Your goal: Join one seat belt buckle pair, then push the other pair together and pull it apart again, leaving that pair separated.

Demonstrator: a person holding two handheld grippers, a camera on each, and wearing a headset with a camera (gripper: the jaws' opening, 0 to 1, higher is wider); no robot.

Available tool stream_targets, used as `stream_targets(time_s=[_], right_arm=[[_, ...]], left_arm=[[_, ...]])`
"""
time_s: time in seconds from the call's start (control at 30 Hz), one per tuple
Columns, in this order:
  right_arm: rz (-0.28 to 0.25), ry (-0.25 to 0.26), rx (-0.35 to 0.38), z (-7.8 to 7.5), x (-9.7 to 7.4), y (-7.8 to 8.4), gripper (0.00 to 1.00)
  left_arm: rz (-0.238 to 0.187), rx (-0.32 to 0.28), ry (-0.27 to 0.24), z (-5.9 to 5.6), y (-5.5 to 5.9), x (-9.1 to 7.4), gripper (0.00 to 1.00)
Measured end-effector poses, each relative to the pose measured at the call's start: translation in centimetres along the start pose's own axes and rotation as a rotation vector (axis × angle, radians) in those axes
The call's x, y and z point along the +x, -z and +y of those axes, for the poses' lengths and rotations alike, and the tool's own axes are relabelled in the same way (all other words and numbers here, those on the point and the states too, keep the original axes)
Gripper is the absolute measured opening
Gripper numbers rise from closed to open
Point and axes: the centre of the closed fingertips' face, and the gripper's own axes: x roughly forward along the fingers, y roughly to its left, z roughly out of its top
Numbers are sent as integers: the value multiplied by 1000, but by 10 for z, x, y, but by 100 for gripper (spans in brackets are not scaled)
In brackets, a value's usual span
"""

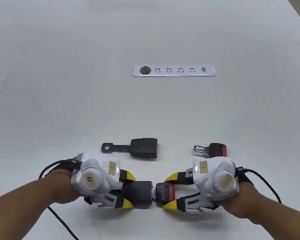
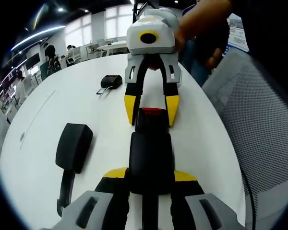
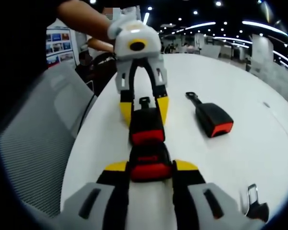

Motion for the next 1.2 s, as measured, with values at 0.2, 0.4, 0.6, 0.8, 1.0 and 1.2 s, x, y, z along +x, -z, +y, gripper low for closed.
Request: stream_targets(time_s=[0.2,0.4,0.6,0.8,1.0,1.2], right_arm=[[-17,13,-5,0,-2,0,34],[-39,29,-9,0,-2,1,34],[-56,50,-7,0,-2,0,34],[-63,53,-3,-1,-3,0,33],[-65,55,-5,-1,-3,0,33],[-67,57,-1,-2,-2,0,33]], left_arm=[[-26,-2,2,-1,-1,0,33],[-44,-1,8,-1,-1,1,33],[-60,-2,12,-1,-2,2,33],[-57,10,24,-1,-4,2,33],[-56,20,33,0,-5,2,33],[-58,18,35,1,-4,3,33]])
